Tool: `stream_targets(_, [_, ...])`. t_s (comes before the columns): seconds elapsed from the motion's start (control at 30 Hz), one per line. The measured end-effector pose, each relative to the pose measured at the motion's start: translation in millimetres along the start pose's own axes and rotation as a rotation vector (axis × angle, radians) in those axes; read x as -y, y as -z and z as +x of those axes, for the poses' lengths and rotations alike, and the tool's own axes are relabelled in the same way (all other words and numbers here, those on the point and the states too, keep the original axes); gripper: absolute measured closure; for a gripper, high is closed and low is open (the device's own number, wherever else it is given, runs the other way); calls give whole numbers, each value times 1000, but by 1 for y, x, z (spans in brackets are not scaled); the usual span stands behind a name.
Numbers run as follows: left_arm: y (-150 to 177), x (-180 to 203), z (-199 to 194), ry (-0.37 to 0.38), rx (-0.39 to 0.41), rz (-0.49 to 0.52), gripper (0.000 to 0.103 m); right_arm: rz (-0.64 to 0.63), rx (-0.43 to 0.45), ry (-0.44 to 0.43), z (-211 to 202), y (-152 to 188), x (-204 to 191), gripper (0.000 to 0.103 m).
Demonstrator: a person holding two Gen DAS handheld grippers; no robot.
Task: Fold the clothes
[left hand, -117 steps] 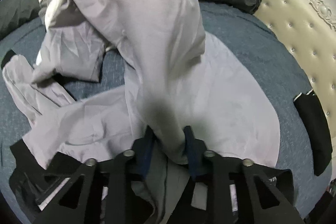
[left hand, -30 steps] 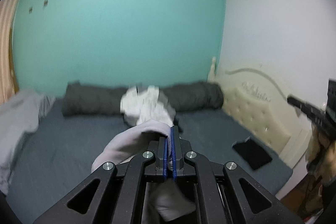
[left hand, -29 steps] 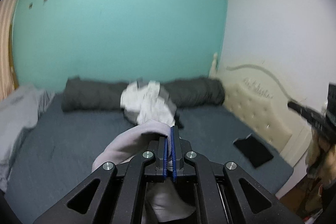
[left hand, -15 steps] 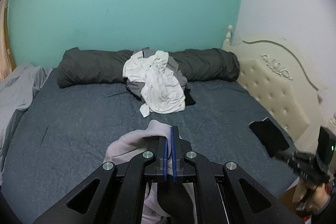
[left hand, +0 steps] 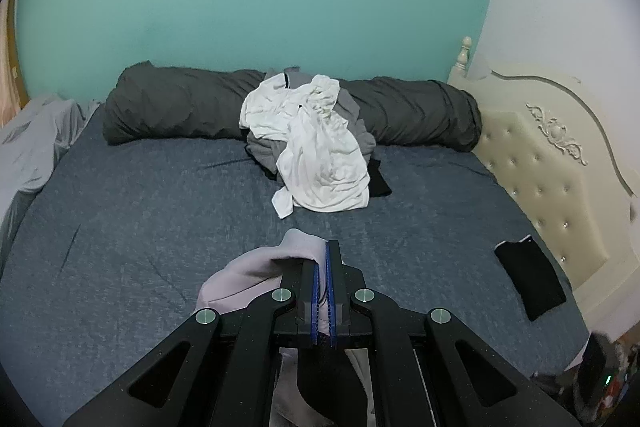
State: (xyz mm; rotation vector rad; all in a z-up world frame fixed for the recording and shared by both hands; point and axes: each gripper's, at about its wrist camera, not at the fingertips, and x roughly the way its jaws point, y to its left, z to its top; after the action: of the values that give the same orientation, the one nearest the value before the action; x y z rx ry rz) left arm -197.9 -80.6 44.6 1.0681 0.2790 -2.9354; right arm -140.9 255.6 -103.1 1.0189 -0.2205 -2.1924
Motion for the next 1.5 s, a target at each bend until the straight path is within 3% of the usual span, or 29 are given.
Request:
stream_targets(0.03, [-1, -1, 5, -1, -4, -2, 100, 8, -9, -5, 4, 3, -1, 70])
stream_targets(0.1, [-3, -2, 14, -2, -12, -7, 100, 10, -28, -24, 12, 8, -4, 65])
stream_targets(0.63, [-13, -17, 81, -10, -74, -39, 100, 10, -132, -88, 75, 37, -35, 48])
stream_targets(0.97, [-11, -23, 87, 0, -81, -43, 100, -81, -197, -110, 113, 54, -63, 47])
stream_targets(1.0, [-10, -24, 87, 0, -81, -43, 100, -89, -199, -112, 115, 55, -65, 48])
stream_targets(1.07, [-10, -25, 87, 0, -82, -42, 100, -98, -206, -122, 121, 58, -69, 62])
stream_targets(1.13, [-10, -25, 85, 0, -81, -41, 100, -107, -210, -112, 125, 60, -70, 93])
stream_targets(1.17, [-10, -25, 85, 1, -79, -41, 100, -112, -211, -106, 127, 61, -71, 100])
stream_targets(1.5, [-11, -24, 70, 9, -55, -28, 100, -81, -118, 40, 110, 49, -39, 101])
